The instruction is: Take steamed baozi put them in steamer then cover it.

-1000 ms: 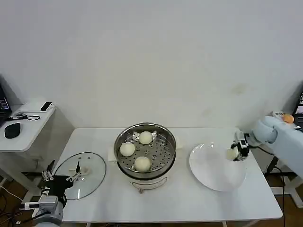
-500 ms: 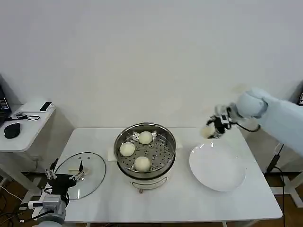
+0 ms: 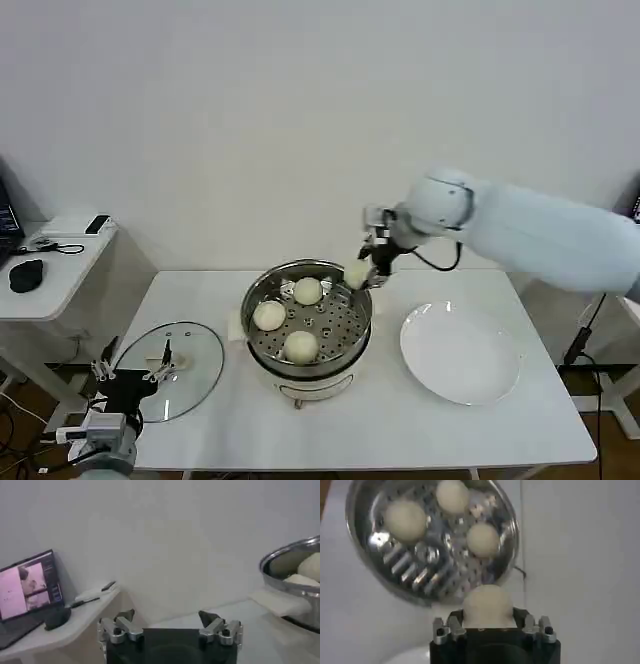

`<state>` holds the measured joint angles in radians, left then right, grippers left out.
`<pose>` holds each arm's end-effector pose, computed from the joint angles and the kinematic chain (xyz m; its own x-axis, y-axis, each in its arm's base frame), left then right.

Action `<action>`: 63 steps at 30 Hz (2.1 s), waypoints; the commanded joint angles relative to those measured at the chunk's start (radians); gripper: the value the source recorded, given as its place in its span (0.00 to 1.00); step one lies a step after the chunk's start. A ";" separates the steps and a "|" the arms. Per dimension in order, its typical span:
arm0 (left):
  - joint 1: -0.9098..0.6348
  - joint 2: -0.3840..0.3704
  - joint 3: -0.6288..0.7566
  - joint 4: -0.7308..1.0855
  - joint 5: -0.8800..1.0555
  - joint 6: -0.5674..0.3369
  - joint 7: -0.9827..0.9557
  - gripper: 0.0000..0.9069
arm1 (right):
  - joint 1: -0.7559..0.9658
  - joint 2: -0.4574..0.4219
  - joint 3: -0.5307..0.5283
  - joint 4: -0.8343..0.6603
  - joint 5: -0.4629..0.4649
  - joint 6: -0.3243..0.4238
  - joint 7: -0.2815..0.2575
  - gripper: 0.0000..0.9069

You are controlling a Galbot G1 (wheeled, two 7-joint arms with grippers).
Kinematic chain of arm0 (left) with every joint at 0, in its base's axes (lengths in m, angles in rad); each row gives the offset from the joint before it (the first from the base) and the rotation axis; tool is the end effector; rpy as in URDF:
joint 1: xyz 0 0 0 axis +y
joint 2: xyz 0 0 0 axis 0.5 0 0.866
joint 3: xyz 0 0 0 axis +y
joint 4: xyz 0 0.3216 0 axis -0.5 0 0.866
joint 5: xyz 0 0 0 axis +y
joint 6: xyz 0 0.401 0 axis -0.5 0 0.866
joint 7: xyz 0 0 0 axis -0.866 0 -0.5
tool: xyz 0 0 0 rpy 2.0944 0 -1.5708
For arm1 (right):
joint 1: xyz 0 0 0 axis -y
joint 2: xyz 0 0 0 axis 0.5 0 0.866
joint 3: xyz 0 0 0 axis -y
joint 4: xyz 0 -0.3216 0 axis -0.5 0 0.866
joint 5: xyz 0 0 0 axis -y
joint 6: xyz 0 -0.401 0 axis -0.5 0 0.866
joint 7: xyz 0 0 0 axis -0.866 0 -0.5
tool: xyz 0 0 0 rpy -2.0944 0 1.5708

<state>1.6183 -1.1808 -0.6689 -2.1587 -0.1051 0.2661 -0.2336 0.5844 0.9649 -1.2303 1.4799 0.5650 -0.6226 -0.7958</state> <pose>0.2381 0.0824 -0.2402 -0.9676 -0.2017 0.1522 -0.1402 0.9297 0.3407 0.5214 0.1189 -0.0411 -0.3000 -0.3294 0.8952 -0.9448 -0.0269 -0.3265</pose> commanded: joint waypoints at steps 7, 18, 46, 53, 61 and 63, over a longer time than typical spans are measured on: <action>0.005 -0.003 -0.007 -0.004 -0.001 -0.001 0.000 1.00 | -0.103 0.169 -0.035 -0.056 0.093 -0.105 0.094 0.74; 0.002 0.000 -0.010 0.012 -0.004 -0.002 -0.001 1.00 | -0.172 0.130 -0.018 -0.072 0.031 -0.106 0.069 0.74; 0.000 -0.004 -0.003 0.006 -0.003 -0.001 0.000 1.00 | -0.115 0.056 0.018 -0.013 0.010 -0.104 0.058 1.00; -0.002 -0.005 -0.002 0.002 -0.002 -0.001 -0.001 1.00 | -0.107 -0.026 0.093 0.061 0.054 -0.086 0.155 1.00; 0.004 -0.001 -0.008 -0.001 -0.002 -0.003 -0.001 1.00 | -0.305 -0.207 0.222 0.268 0.224 0.060 0.668 1.00; 0.004 -0.003 -0.006 0.002 0.000 -0.004 -0.001 1.00 | -0.399 -0.274 0.314 0.306 0.204 0.122 0.748 1.00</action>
<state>1.6218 -1.1830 -0.6761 -2.1599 -0.1070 0.2631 -0.2343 0.3868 0.8849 -1.0963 1.6090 0.6884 -0.6546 -0.4417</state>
